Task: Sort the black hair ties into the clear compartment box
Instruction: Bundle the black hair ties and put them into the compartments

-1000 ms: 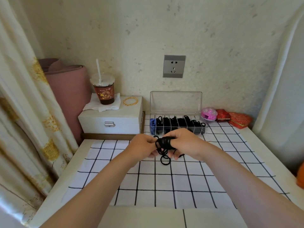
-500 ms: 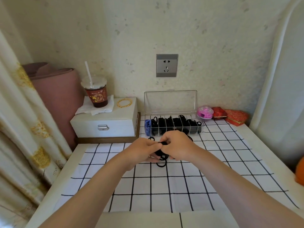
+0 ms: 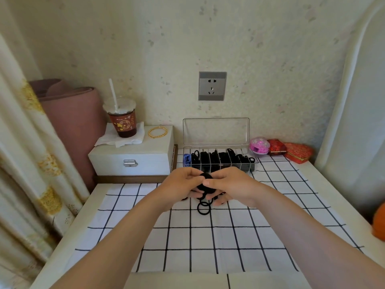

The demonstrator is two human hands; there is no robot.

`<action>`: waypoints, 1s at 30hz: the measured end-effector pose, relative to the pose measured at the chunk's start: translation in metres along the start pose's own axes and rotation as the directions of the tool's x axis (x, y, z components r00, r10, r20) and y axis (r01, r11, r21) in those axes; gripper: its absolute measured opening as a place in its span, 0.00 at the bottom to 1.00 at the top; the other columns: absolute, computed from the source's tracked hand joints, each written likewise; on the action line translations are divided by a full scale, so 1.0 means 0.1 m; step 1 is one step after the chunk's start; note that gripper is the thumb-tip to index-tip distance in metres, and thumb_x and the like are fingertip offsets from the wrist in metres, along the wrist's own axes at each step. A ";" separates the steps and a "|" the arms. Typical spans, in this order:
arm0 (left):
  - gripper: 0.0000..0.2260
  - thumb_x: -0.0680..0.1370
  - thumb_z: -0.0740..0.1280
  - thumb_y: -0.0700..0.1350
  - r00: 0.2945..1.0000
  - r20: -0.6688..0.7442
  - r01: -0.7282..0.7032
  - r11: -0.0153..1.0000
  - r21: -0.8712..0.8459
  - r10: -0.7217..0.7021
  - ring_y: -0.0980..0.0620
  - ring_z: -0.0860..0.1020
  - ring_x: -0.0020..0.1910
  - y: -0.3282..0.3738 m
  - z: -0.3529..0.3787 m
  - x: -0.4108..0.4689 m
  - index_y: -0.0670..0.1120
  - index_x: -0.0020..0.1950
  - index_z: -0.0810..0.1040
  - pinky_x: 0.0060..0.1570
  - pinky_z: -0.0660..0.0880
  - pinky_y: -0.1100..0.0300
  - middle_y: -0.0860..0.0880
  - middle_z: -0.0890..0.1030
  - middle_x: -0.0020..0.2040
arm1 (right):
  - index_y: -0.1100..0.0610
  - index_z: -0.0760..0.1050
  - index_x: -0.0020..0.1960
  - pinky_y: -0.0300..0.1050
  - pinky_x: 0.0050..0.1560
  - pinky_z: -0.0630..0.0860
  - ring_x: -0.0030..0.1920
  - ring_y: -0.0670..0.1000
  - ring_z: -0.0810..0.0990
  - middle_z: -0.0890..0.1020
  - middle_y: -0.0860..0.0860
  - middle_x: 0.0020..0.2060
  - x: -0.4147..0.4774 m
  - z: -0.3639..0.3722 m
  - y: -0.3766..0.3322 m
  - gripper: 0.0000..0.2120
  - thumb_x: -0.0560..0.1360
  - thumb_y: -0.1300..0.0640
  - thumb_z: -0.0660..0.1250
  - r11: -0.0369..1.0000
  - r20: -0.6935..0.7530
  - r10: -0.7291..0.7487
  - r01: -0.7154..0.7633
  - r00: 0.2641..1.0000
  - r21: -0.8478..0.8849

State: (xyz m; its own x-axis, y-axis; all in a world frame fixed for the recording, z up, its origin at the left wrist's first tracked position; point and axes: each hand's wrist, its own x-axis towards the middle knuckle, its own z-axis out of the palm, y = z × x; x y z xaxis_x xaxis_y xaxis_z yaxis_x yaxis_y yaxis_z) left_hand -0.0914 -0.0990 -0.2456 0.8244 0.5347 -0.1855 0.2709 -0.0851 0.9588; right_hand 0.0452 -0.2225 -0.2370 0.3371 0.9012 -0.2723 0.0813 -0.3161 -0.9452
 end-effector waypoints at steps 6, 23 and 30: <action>0.10 0.81 0.65 0.45 0.996 -0.069 -0.060 0.996 0.067 0.065 0.53 0.83 0.44 0.10 -0.02 0.11 0.48 0.60 0.81 0.49 0.82 0.57 0.49 0.84 0.46 | 0.59 0.82 0.52 0.47 0.38 0.84 0.40 0.54 0.87 0.86 0.57 0.42 0.11 -0.02 -0.07 0.07 0.75 0.60 0.74 0.998 -0.188 -0.033 0.043 0.982 0.048; 0.20 0.75 0.64 0.59 0.899 0.021 -0.093 0.144 0.985 0.437 0.48 0.70 0.65 0.10 -0.55 0.82 0.53 0.64 0.78 0.71 0.58 0.49 0.51 0.78 0.62 | 0.50 0.84 0.42 0.49 0.38 0.79 0.35 0.50 0.82 0.83 0.48 0.33 1.24 -0.04 -0.32 0.11 0.74 0.44 0.69 0.693 -0.404 -0.372 -0.039 0.836 -0.720; 0.18 0.74 0.63 0.59 0.900 0.019 -0.090 0.143 0.986 0.436 0.49 0.74 0.58 0.06 -0.53 0.84 0.54 0.61 0.77 0.70 0.57 0.49 0.53 0.81 0.54 | 0.53 0.78 0.40 0.44 0.42 0.68 0.50 0.54 0.76 0.81 0.51 0.44 1.49 0.06 -0.32 0.13 0.74 0.43 0.67 0.182 -0.283 -0.447 -0.223 0.849 -0.958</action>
State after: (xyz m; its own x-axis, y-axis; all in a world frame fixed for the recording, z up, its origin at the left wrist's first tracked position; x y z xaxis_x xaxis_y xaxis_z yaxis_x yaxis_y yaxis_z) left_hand -0.0467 -0.0101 -0.2436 0.8693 0.4278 0.2476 0.4541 -0.8891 -0.0581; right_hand 0.0874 -0.0763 -0.2483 0.5151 0.8223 0.2417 0.8378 -0.5426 0.0605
